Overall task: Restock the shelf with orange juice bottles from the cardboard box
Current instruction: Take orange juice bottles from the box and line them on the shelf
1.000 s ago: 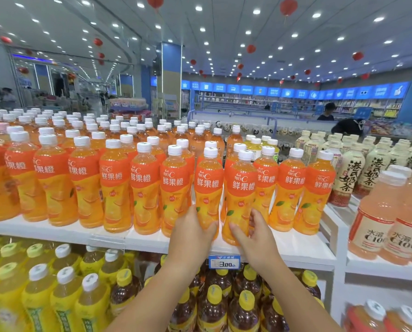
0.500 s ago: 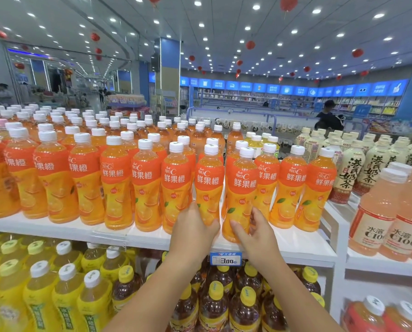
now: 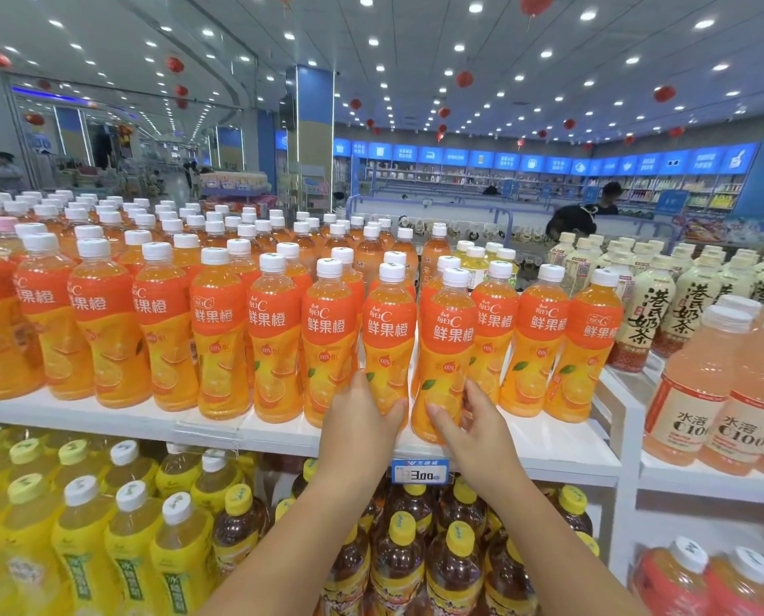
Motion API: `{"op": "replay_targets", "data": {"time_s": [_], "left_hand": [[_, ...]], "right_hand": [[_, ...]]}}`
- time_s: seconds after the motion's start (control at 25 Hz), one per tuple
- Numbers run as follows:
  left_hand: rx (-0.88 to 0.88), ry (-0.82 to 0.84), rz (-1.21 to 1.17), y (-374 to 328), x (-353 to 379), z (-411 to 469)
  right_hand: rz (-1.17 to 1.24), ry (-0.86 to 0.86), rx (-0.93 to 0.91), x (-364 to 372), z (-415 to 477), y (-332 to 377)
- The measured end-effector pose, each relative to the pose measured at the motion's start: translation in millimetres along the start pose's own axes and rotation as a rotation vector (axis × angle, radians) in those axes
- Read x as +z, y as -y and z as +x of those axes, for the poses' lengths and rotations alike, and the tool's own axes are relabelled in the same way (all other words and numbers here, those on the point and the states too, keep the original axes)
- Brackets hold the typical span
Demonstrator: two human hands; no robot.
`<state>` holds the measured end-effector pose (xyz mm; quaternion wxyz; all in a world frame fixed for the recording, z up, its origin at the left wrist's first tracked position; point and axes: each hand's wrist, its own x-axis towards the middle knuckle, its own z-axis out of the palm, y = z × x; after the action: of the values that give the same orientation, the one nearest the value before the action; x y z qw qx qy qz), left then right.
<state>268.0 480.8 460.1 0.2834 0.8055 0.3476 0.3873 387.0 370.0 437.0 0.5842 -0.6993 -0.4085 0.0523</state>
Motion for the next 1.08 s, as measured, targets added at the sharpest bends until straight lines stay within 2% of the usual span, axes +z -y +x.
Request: {"op": "replay_targets", "data": {"time_s": [0.2, 0.56, 0.72, 0.88, 1.08], "left_hand": [[-0.006, 0.003, -0.012, -6, -3, 1], [-0.025, -0.025, -0.223, -8, -10, -26], [-0.078, 0.067, -0.269, -10, -12, -45], [-0.195, 0.247, -0.374, -12, -18, -78], [-0.12, 0.408, -0.401, 2, -26, -102]], "right_hand": [[-0.024, 0.016, 0.014, -3, -1, 3], [-0.078, 0.1, 0.079, -13, -10, 15], [-0.165, 0.088, 0.112, -28, -23, 14], [-0.174, 0.046, 0.18, -42, -55, 19], [-0.199, -0.019, 0.323, -47, -119, 25]]}}
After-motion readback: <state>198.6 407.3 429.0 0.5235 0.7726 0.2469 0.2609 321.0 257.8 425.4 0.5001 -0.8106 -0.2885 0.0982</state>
